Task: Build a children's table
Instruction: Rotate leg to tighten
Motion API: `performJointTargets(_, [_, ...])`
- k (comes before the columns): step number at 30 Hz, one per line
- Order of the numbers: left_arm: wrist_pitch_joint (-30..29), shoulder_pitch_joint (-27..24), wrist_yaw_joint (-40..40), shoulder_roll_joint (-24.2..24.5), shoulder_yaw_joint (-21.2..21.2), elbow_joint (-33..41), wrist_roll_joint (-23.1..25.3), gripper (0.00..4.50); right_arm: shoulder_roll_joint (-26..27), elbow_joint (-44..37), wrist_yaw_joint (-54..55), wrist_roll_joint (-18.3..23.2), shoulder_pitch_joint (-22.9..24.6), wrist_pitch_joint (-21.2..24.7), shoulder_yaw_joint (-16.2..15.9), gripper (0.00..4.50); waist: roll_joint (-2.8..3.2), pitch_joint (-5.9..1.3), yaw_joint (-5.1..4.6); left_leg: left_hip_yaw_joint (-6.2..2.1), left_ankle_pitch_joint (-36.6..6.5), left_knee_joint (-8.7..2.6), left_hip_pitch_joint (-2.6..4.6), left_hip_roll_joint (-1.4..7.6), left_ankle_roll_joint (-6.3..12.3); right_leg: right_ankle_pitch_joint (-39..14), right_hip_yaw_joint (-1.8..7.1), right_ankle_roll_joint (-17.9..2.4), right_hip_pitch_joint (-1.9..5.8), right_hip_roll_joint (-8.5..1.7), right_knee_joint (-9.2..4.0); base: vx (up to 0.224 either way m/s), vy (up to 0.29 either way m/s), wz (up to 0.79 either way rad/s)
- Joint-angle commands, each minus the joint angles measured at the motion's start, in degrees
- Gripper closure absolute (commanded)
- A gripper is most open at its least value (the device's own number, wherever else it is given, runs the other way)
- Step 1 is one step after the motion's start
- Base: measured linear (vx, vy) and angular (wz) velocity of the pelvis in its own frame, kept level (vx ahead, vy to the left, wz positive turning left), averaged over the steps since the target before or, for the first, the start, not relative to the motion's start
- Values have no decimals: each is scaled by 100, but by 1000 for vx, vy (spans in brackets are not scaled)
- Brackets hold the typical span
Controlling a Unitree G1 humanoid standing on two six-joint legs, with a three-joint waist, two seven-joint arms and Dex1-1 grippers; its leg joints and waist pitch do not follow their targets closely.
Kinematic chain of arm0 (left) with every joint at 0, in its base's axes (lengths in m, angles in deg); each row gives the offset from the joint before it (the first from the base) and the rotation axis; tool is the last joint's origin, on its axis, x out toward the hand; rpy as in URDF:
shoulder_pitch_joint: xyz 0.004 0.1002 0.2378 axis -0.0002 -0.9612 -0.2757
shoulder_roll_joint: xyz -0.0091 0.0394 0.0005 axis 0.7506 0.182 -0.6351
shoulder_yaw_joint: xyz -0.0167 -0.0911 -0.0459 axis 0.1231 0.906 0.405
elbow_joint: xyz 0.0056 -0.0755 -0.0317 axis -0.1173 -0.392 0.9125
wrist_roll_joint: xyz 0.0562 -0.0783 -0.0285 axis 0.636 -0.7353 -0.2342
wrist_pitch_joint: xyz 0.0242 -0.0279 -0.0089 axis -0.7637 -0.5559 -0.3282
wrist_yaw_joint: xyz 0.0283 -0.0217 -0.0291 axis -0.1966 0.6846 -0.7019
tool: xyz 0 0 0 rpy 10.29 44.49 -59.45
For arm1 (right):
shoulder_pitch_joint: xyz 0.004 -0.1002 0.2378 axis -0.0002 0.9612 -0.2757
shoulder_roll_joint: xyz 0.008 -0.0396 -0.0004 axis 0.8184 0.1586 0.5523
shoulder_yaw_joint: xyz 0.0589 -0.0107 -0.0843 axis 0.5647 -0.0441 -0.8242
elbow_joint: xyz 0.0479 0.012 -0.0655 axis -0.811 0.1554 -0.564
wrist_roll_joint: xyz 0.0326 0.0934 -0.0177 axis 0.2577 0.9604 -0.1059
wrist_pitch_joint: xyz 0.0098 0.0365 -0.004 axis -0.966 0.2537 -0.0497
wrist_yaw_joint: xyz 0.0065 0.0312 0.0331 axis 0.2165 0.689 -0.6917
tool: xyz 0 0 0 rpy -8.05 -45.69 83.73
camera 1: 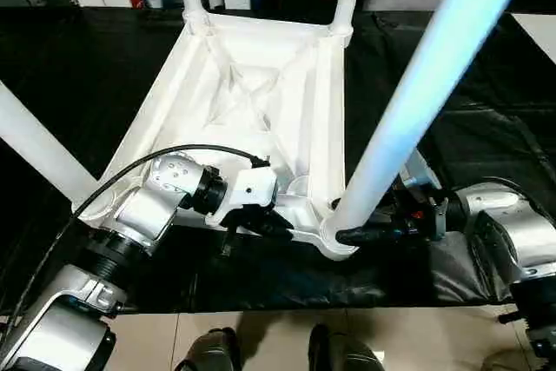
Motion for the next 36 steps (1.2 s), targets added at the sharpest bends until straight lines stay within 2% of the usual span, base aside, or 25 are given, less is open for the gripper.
performJointTargets(1, [41,41,121,-43,-206,-54,79,450,-49,-117,-159,106,38,94,-102,237,-54,-567,-34,-154,-843,-392,125,459,623,-1851,365,-1351,365,-429,-353,0,0,0])
performJointTargets(5, [-144,69,-131,-139,-143,-103,104,450,49,-321,103,223,148,420,-52,243,-53,-528,-30,-153,-994,-409,139,462,570,-2090,365,-1301,349,-427,-391,0,0,0])
performJointTargets(9, [-845,82,-655,-435,75,77,-49,450,393,-884,1057,91,380,883,-61,244,-52,-447,-57,-185,-1461,-460,187,461,281,-2867,360,-1092,315,-440,-488,0,0,0])
performJointTargets(11, [-1278,108,-1115,-683,181,222,-46,450,960,-1130,2294,-171,382,1309,22,244,-20,-397,-112,-225,-1711,-475,187,431,126,-3402,340,-879,314,-449,-537,0,0,0])
performJointTargets(12, [-1383,120,-1273,-764,218,252,-33,450,1159,-1188,2671,-219,364,1436,67,244,-54,-353,-223,-284,-2037,-465,175,379,-49,-4079,252,-580,312,-459,-625,0,0,0])
performJointTargets(14, [-1510,155,-1547,-917,283,246,-6,450,1421,-1253,3138,-301,338,1618,118,246,-33,-349,-292,-320,-2240,-450,198,363,-133,-4449,178,-355,300,-464,-703,-63,16,-15])
performJointTargets(15, [-1660,220,-1989,-1155,372,202,72,450,1864,-1295,3882,-557,297,1753,178,247,31,-322,-415,-372,-2552,-454,214,371,-171,-4573,68,-143,306,-452,-793,0,0,0])
performJointTargets(18, [-1893,332,-2766,-1604,528,120,192,450,2664,-1276,5180,-975,199,1996,354,247,142,-301,-615,-530,-3379,-585,143,488,-312,-4098,-174,-83,460,-410,-759,0,0,0])
performJointTargets(20, [-1966,371,-3021,-1756,581,98,234,450,2922,-1236,5583,-1033,155,2032,444,247,187,-282,-658,-633,-4202,-848,73,683,-399,-2794,-44,-270,577,-331,-268,0,0,0])
performJointTargets(21, [-1966,371,-3021,-1756,581,98,234,450,2922,-1236,5583,-1033,155,2032,444,247,197,-230,-620,-541,-4458,-935,167,650,-478,-2381,81,-455,429,-306,-201,0,0,0])
performJointTargets(22, [-2034,404,-3246,-1882,618,95,278,450,3105,-1222,5849,-1030,134,1959,474,214,74,-225,-667,-424,-4000,-569,404,313,-439,-3737,60,-299,162,-417,-703,0,0,0])
performJointTargets(23, [-2046,420,-3376,-1942,640,98,307,450,3211,-1210,6011,-1022,134,1817,494,194,-35,-173,-673,-267,-2608,44,653,-48,-202,-5531,-188,193,-69,-575,-1338,0,0,0])
performJointTargets(24, [-2046,420,-3376,-1942,640,98,307,450,3211,-1210,6011,-1022,134,1817,494,178,-17,-172,-701,-269,-2082,120,563,-84,-116,-5838,-276,381,76,-657,-1372,0,0,0])
performJointTargets(25, [-2075,421,-3412,-1954,654,115,323,450,3222,-1240,6031,-1011,146,1802,494,174,55,-187,-725,-299,-1925,21,400,-8,-32,-5775,-374,540,297,-662,-1347,37,18,-28])
performJointTargets(26, [-2070,411,-3377,-1899,651,156,361,450,3166,-1289,5995,-980,188,1739,521,169,311,-259,-729,-661,-2742,-556,-45,564,5,-3782,-377,506,813,-487,-625,66,50,-28])
performJointTargets(27, [-2049,402,-3319,-1847,640,175,377,450,3115,-1307,5955,-969,210,1726,546,147,389,-256,-700,-782,-3469,-806,-30,789,-64,-2519,-166,195,823,-380,-18,105,66,-18])
performJointTargets(28, [-2042,368,-3225,-1753,620,218,403,450,2977,-1375,5785,-988,274,1659,522,147,194,-186,-754,-622,-4373,-865,310,604,-342,-1129,54,-449,336,-315,-126,87,32,10])
performJointTargets(29, [-2016,347,-3161,-1701,609,231,406,450,2898,-1389,5670,-978,311,1600,518,135,49,-211,-709,-599,-4081,-695,299,385,-408,-2251,105,-366,349,-414,-428,92,-25,21])
performJointTargets(30, [-1971,311,-3052,-1610,589,254,411,450,2760,-1413,5472,-960,374,1499,511,135,-76,-239,-570,-336,-2540,-205,508,-5,-142,-4778,172,49,108,-569,-887,92,-25,21])
performJointTargets(31, [-1879,252,-2900,-1475,554,296,414,450,2585,-1467,5230,-954,469,1412,539,123,-126,-254,-569,-291,-1768,-88,421,-76,41,-5407,234,189,199,-674,-961,65,-47,8])
performJointTargets(32, [-1815,214,-2803,-1386,530,323,413,450,2477,-1501,5083,-950,531,1362,564,115,-68,-317,-493,-396,-876,-281,-6,53,242,-5091,314,205,569,-726,-734,85,-29,-12])
performJointTargets(33, [-1792,152,-2634,-1248,498,366,392,450,2254,-1513,4761,-894,602,1236,595,101,-17,-335,-462,-433,-742,-377,-66,136,261,-4656,278,131,566,-660,-687,85,-29,-12])
performJointTargets(34, [-1801,127,-2586,-1200,484,389,384,450,2172,-1523,4660,-873,628,1193,601,89,63,-404,-483,-473,-716,-438,30,315,359,-3253,257,-280,429,-511,-556,92,-21,-6])
performJointTargets(35, [-1724,100,-2502,-1139,471,400,370,450,2040,-1525,4525,-861,657,1111,600,89,83,-430,-509,-479,-671,-431,68,382,441,-2514,268,-556,396,-478,-470,80,-22,9])
performJointTargets(36, [-1724,100,-2502,-1139,471,400,370,450,2040,-1525,4525,-861,657,1111,600,73,73,-491,-535,-427,-318,-386,74,393,768,-941,305,-1292,400,-422,-303,80,-22,9])
